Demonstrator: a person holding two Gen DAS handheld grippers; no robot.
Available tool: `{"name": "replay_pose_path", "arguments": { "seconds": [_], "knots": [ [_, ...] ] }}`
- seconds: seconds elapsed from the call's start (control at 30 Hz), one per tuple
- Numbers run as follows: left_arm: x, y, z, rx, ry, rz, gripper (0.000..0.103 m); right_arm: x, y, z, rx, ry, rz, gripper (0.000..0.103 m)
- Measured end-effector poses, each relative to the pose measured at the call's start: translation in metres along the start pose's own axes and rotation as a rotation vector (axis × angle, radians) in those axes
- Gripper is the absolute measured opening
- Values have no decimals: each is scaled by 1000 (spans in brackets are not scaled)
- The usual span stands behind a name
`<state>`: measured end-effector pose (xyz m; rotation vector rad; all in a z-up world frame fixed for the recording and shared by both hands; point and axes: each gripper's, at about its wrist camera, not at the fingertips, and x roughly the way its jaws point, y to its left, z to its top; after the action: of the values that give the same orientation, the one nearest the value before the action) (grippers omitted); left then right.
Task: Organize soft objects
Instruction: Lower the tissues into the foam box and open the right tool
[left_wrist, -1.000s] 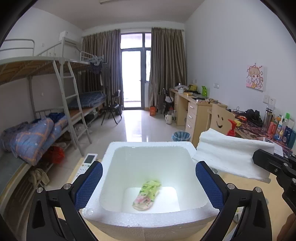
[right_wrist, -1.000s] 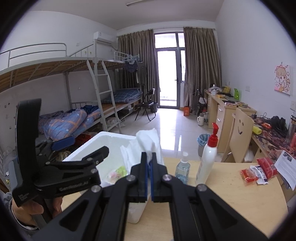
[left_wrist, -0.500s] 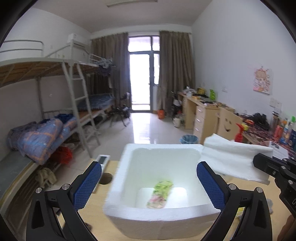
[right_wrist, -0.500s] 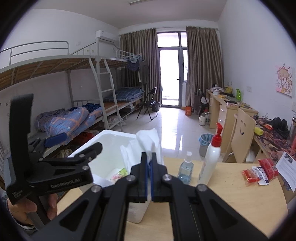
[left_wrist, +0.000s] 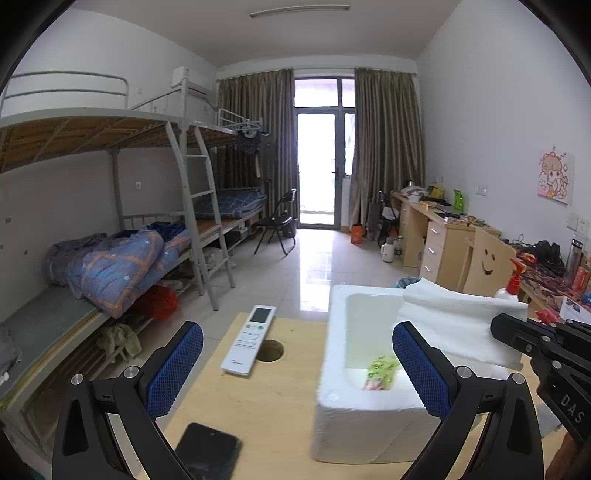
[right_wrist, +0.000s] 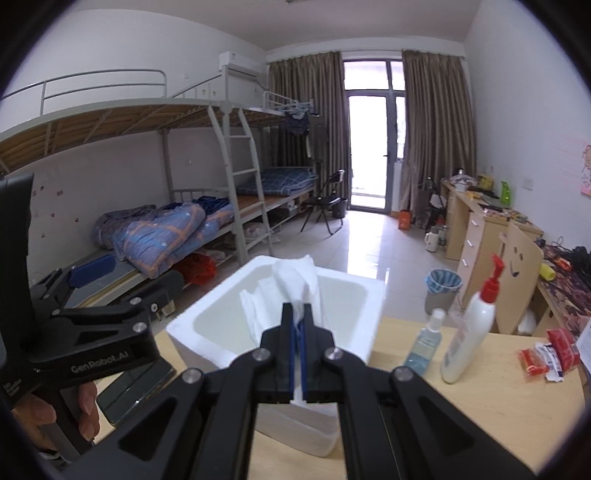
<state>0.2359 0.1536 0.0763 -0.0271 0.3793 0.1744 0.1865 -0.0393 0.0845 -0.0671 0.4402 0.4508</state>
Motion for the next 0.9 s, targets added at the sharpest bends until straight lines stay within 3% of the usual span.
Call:
{"name": "replay_pose_path", "arguments": {
  "seconds": [0.23,0.8,0.9],
  "knots": [
    [-1,18,1,-23,0,34,103,16,12,3,-9,16,31,4],
    [7,24,2,-39,6,41,103,27,7,3,19,25,-4,5],
    [9,25,3,-43,6,46,103,32,7,4,17,35,-44,32]
  ]
}}
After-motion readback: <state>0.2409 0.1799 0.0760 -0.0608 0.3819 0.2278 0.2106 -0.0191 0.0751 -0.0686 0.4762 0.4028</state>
